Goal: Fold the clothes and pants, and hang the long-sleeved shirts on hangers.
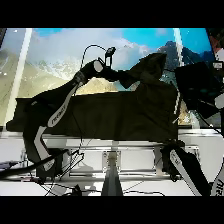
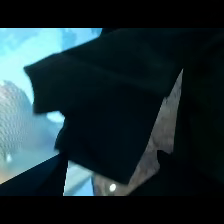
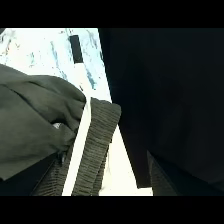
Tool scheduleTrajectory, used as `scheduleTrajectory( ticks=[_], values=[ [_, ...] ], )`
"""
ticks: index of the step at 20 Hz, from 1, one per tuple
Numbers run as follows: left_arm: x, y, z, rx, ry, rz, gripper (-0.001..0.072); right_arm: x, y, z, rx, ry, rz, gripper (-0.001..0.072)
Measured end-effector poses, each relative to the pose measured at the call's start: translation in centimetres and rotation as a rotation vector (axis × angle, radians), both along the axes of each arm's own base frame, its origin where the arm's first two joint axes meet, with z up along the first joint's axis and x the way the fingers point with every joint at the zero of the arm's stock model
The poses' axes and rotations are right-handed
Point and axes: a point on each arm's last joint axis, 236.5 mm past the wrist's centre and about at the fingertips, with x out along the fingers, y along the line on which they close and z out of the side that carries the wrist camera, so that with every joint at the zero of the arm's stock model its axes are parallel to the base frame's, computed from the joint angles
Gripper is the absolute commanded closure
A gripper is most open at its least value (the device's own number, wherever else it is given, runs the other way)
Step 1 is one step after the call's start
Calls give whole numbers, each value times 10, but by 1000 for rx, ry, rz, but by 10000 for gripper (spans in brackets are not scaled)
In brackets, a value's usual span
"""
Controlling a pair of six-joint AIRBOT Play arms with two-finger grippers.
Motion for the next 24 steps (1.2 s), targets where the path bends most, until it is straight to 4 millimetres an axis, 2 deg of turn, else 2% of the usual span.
scheduleTrajectory(
  ticks=[4,7,8,10,11,13,14,18,20,22,24],
  values=[
    [27,-6,2,-30,-73,55,83,3,-1,2,-4,-14,0,107],
    [35,-6,-7,-29,-90,78,88,3,-1,2,-4,-17,0,107],
    [39,-6,-8,-32,-98,89,141,3,-1,2,-4,-17,0,108],
    [45,-5,-9,-34,-116,110,328,3,-1,3,-5,-17,0,108],
    [49,-4,-8,-37,-130,123,398,3,-1,3,-4,-18,0,108],
    [59,-2,-5,-45,-162,154,638,4,-1,3,-3,-19,0,108],
    [65,-1,-2,-50,-183,174,692,4,0,3,0,-20,0,108],
    [88,6,13,-75,-273,255,694,4,2,3,9,-23,-1,108],
    [99,11,31,-91,-326,288,694,4,2,3,11,-24,-1,108],
    [110,22,61,-97,-401,309,694,5,2,3,10,-28,-1,108],
    [120,38,106,-92,-506,316,694,8,1,6,6,-42,-1,108]
  ],
)
